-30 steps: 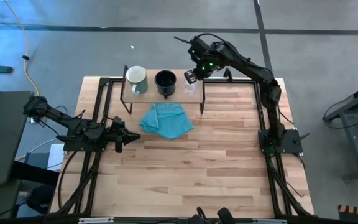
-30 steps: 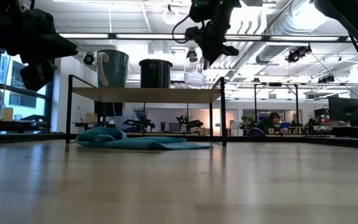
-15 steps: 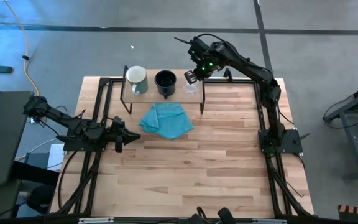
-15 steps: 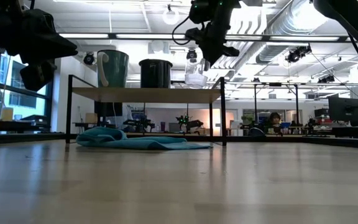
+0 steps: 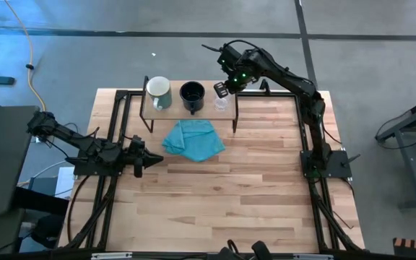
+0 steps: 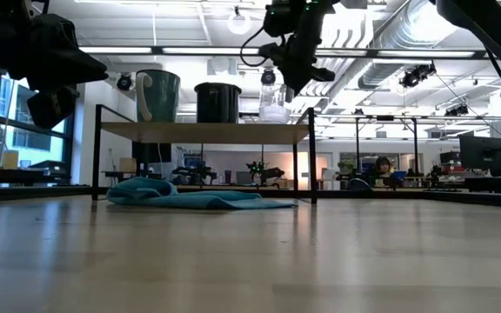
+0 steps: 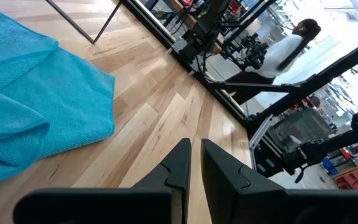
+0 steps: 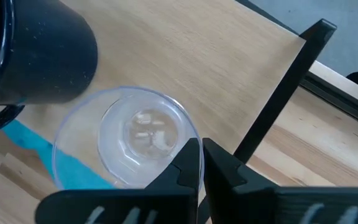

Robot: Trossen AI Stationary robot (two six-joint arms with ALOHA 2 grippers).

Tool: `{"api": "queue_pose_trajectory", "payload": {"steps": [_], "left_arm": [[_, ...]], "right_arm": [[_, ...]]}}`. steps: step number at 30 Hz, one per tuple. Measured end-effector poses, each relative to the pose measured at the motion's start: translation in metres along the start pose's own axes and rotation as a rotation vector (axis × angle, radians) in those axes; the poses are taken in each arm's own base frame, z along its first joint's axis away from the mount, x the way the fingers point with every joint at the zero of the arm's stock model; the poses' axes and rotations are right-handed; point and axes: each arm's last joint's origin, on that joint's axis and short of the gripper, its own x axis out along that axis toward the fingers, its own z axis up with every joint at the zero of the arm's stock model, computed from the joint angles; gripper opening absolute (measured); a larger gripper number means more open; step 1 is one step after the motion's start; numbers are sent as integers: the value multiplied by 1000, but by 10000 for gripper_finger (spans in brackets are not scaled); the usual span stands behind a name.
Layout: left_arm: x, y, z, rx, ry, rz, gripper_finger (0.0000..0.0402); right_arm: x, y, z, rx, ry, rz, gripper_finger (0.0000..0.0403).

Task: Stack small to large cups/mugs on shelf
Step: Put the transparent mug on the shelf

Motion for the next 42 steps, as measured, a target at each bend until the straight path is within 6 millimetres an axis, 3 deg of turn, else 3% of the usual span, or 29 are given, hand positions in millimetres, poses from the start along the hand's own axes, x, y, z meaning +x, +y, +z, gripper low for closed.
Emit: {"api": "queue_pose_trajectory", "payload": {"steps": [17, 42], "left_arm": [[0, 0, 0, 2, 10, -4, 26], [0, 0, -1, 3, 9, 0, 26]], "right_arm": [[1, 2, 1, -22, 10, 59, 0], [1, 1, 2, -20, -9, 16, 0]]}}
